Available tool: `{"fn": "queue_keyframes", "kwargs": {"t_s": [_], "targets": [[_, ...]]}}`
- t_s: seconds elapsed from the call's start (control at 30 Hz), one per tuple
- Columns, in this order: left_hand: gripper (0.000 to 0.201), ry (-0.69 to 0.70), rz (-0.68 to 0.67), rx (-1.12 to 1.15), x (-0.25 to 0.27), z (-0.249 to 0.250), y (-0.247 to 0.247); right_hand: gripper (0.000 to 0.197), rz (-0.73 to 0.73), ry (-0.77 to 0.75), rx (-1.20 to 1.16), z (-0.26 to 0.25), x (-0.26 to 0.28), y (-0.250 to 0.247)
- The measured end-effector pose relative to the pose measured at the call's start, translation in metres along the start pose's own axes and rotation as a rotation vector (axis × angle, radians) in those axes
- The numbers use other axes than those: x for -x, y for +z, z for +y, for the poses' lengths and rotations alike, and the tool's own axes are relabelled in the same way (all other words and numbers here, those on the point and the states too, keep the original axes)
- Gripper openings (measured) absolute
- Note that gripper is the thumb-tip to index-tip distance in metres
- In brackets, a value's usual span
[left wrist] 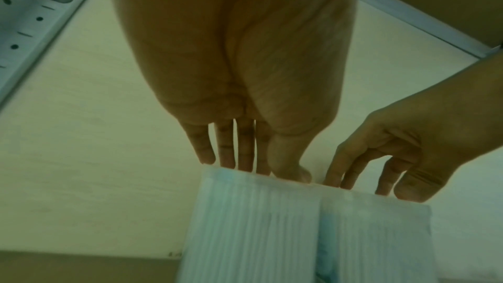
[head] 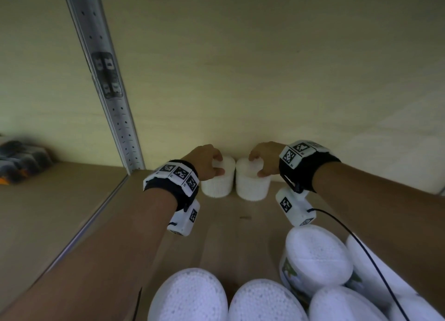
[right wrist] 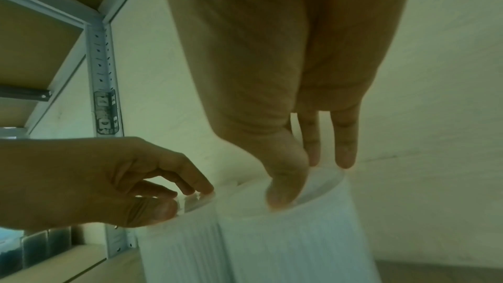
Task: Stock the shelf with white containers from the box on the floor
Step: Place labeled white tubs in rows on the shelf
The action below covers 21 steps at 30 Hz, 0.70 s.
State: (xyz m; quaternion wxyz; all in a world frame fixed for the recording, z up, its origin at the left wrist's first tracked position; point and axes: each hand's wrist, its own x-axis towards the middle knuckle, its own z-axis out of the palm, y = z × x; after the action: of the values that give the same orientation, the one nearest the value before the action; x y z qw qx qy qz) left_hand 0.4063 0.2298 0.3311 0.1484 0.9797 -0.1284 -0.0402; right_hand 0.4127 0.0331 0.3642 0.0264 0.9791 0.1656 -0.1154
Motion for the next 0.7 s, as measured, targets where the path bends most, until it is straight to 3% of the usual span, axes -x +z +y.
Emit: {"fn": "queue_keyframes", "kwargs": {"t_s": [0.17, 0.33, 0.5, 0.7], "targets": [[0.046, -0.002, 0.007, -0.002, 0.0, 0.001, 0.001, 0.056, 0.015, -0.044, -0.047, -0.006, 0.002, 0.001], [0.046, 0.007, 0.007, -0.004, 0.0, 0.001, 0.002, 0.042, 0.122, -0.005, -0.104, -0.007, -0.002, 0.002], [0.046, 0.003, -0.001, -0.009, 0.0, 0.003, 0.001, 0.065, -0.023, 0.062, 0.036, -0.01, -0.001, 0.005], [0.046, 0.0, -0.002, -0.006, 0.0, 0.003, 0.002, 0.066, -0.029, 0.065, 0.023, -0.011, -0.002, 0.003]]}}
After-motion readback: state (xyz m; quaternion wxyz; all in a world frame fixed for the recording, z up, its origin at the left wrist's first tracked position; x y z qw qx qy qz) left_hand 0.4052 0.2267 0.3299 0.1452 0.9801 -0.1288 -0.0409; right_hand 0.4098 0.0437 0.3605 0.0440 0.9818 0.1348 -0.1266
